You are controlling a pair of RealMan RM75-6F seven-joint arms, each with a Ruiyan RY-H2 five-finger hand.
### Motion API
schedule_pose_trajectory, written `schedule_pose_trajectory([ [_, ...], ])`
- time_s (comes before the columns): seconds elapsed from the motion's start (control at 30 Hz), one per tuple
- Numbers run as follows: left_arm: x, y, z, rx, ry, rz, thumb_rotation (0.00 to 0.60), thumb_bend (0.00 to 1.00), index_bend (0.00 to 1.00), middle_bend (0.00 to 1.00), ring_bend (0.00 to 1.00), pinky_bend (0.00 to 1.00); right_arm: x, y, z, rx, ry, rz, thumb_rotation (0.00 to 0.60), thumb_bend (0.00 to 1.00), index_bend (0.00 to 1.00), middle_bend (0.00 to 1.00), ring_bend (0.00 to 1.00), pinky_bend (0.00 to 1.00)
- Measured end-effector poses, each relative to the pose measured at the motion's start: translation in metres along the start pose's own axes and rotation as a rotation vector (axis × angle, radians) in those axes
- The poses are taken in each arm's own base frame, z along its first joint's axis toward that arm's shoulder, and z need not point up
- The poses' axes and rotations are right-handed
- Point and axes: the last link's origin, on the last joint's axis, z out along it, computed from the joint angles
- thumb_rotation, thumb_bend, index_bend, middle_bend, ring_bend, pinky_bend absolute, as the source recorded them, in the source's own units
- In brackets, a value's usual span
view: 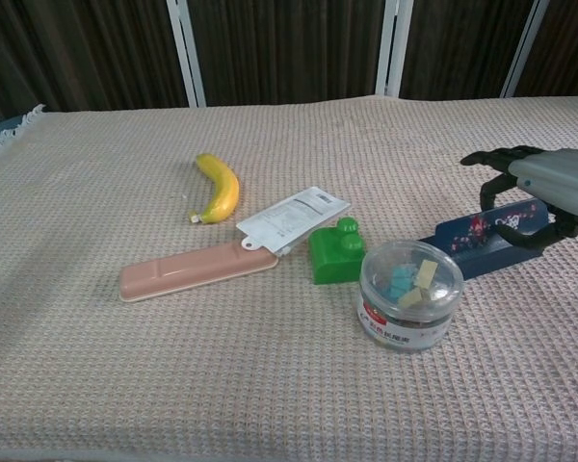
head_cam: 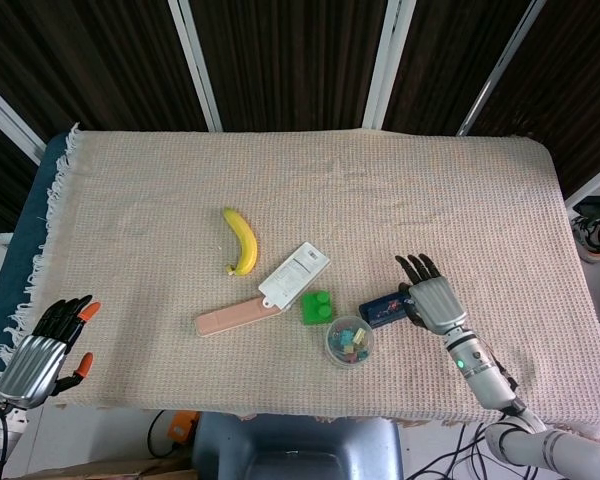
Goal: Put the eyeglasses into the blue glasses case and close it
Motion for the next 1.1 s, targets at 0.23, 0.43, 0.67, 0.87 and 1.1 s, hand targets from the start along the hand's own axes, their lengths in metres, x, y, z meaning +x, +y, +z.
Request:
schedule_pose_trajectory([
  [0.23,0.000,0.000,0.000,0.001,0.000,0.000,0.600,0.46,0.00,0.00,0.00,0.07,-0.002,-0.001,0.007,-0.010,-0.008,-0.008,0.600,0.66,0.67,0.15,0.00,0.00],
  [0.43,0.000,0.000,-0.001,0.002,-0.001,-0.001,0.600,0.46,0.00,0.00,0.00,0.07,-0.003,0.000,0.014,-0.027,-0.014,-0.011,0.600,0.66,0.53,0.15,0.00,0.00],
  [0.67,0.001,-0.001,-0.001,0.004,0.002,-0.003,0.600,0.46,0.00,0.00,0.00,0.07,-0.002,0.006,0.024,-0.070,-0.015,-0.006,0.600,0.51,0.39,0.14,0.00,0.00],
  [0.87,0.001,-0.001,-0.001,0.003,0.004,-0.003,0.600,0.46,0.00,0.00,0.00,0.07,0.003,0.010,0.023,-0.081,0.011,-0.007,0.600,0.42,0.35,0.12,0.00,0.00],
  [1.1,0.002,-0.002,-0.002,0.006,0.012,-0.005,0.600,0.46,0.00,0.00,0.00,0.07,0.022,0.021,-0.003,-0.096,0.088,-0.022,0.600,0.32,0.21,0.05,0.00,0.00],
])
